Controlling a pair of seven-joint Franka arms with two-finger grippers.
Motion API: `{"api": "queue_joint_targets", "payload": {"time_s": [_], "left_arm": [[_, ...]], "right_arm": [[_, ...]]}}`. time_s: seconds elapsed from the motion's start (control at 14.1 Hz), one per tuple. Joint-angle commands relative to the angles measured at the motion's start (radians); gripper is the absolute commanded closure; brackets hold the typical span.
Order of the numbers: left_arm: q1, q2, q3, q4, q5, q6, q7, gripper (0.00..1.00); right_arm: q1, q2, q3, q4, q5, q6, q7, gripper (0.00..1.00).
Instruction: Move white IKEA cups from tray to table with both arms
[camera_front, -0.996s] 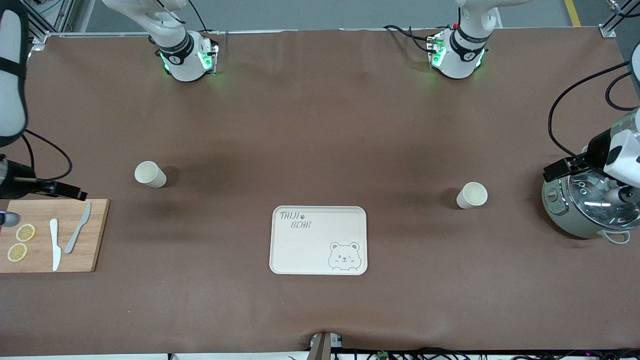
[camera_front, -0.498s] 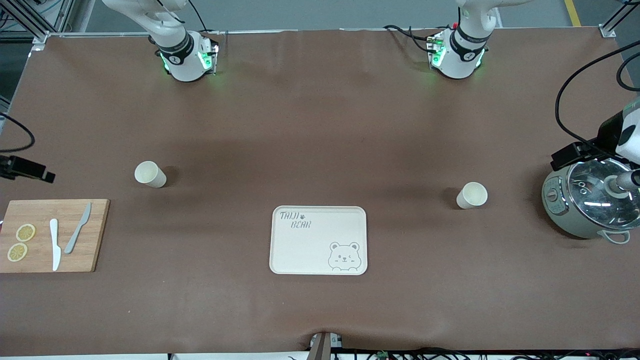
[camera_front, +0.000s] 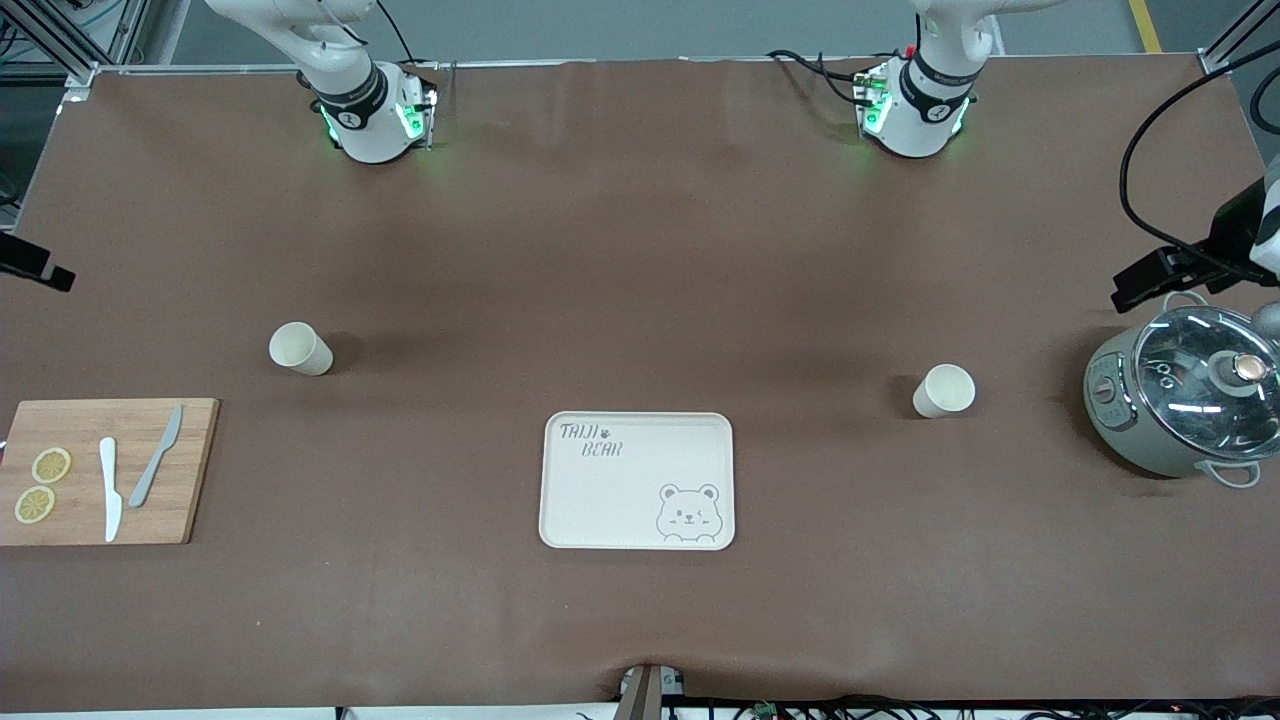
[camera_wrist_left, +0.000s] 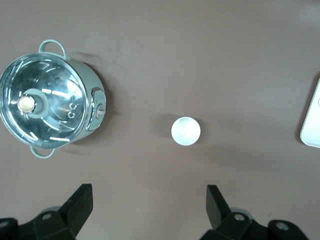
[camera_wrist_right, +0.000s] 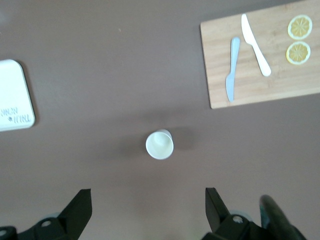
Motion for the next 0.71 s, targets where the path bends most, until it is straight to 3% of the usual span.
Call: {"api": "queue_joint_targets", "payload": {"time_s": [0.0, 0.14, 0.21, 0.28, 0.64], "left_arm": [[0.008, -0.044, -0.011, -0.035, 0.015, -0.02, 0.034, 0.0], [0.003, -0.053, -0.014, -0.037, 0.012, -0.014, 0.056, 0.0], [-0.004, -0.059, -0.011, -0.041, 0.011, -0.009, 0.057, 0.0], [-0.018, -0.064, -0.009, -0.053, 0.009, -0.006, 0.057, 0.0], [-0.072, -0.151, 0.049, -0.173, -0.028, 0.049, 0.066, 0.0]], "right_arm": [[0.012, -0.074, 0.015, -0.081, -0.031, 0.015, 0.007, 0.0], [0.087, -0.079, 0.022, -0.081, -0.095, 0.025, 0.018, 0.0], [0.101, -0.073, 0.023, -0.019, -0.173, 0.015, 0.021, 0.0], [0.105, -0.053, 0.023, 0.03, -0.194, 0.01, 0.018, 0.0], [0.1, -0.07, 0.019, -0.003, -0.125, -0.028, 0.021, 0.0]]}}
